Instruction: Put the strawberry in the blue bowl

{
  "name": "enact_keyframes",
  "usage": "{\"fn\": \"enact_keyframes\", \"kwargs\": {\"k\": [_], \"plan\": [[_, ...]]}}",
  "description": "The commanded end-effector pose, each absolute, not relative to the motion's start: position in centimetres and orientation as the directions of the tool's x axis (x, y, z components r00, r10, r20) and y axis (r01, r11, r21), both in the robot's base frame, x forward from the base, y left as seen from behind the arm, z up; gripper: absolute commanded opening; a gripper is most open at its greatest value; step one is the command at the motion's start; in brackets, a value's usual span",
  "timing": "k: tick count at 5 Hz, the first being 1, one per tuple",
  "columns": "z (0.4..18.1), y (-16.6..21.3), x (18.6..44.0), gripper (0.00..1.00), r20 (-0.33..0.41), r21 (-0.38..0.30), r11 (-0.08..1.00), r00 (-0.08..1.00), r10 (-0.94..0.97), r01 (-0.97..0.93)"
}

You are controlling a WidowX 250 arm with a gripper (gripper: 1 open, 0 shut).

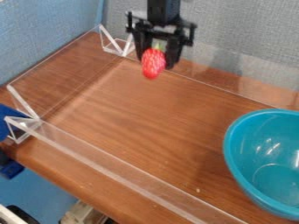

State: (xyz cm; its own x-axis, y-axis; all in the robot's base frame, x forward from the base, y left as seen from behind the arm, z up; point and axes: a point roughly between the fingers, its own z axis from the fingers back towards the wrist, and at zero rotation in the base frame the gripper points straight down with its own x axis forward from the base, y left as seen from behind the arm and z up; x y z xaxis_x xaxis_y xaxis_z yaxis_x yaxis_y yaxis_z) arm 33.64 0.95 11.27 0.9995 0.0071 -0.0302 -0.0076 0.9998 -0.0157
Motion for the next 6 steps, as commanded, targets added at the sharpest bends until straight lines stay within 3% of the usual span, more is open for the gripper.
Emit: {"fn": "enact_keyframes", "kwargs": {"k": [1,4,6], "plan": [[12.2,0.1,33.8,0.0,0.037,-0.003,1.0,0.999,-0.024,0.024],[9.1,0.7,36.1,0.0,0.016,0.009,0.999,0.999,-0.031,0.031],[8.1,1.7,37.6,0.0,0.015,0.018,0.999,0.999,-0.035,0.035]]}}
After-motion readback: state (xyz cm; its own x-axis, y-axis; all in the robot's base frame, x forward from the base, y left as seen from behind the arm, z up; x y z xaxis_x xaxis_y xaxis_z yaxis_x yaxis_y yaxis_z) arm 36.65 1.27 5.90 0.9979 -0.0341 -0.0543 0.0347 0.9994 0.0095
